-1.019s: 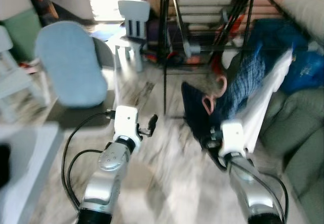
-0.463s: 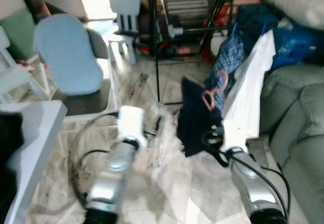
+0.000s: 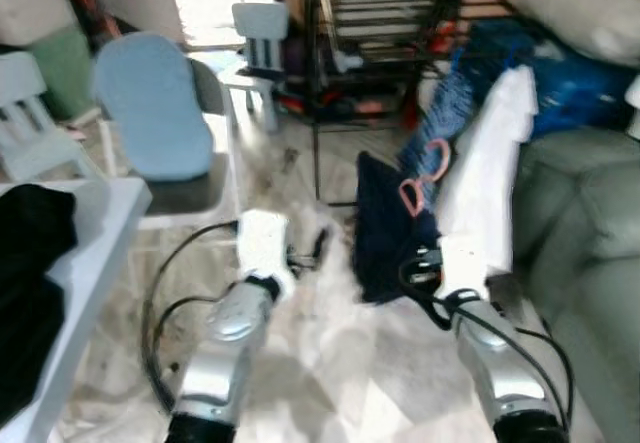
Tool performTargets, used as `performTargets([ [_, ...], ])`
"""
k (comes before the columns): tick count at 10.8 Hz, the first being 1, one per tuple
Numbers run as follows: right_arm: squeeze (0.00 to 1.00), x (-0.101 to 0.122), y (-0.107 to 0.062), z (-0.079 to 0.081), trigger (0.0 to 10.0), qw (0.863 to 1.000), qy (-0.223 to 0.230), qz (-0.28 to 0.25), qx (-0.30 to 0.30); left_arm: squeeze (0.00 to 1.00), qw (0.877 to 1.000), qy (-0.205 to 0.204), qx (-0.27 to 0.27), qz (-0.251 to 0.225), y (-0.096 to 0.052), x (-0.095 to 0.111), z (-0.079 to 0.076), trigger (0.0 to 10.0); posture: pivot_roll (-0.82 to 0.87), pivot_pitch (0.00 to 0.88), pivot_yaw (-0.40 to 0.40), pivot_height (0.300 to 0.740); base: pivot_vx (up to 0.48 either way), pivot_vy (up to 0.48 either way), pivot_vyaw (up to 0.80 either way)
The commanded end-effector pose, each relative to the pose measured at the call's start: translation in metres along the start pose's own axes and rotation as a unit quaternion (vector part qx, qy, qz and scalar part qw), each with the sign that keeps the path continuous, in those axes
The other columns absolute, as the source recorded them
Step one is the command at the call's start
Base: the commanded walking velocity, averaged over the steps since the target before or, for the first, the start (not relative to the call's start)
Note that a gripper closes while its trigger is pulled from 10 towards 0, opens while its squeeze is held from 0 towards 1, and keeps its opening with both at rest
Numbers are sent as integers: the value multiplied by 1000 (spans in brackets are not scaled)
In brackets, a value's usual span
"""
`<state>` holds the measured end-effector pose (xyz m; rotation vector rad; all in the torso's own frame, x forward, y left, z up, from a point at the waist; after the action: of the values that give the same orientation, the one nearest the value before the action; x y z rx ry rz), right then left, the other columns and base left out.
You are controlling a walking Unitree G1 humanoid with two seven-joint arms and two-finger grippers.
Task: Hang hanger
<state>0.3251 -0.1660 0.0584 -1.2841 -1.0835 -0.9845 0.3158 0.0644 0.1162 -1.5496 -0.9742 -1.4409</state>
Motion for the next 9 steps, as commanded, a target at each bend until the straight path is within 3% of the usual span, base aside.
performTargets([
  [1,0,18,4,7,10000,999,-1,-32,13,0,1000,-1,4,-4,-1,3,4,10000,-101,0,-10,740,0,0,0],
  [3,0,18,5,8,10000,999,-2,-30,16,0,1000,-2,-1,-7,-1,3,3,10000,-102,0,-13,740,0,-139,528],
  [9,0,17,5,10,10000,999,-4,-26,23,0,1000,-12,-12,-9,-1,3,0,10000,-104,0,-15,740,0,-352,539],
])
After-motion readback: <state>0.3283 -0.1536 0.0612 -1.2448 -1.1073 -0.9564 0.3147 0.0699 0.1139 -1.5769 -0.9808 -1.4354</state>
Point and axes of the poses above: a point about 5 cm out from each wrist's last joint towards the gripper, its own y axis pointing out of the wrist towards the gripper, its own x axis along the axis of the wrist's last joint, z = x × y, the point moved 3 cm from there along y, pointing out of the wrist towards the gripper, and after that the axes turned 5 degrees about y, right-handed, at the moved point
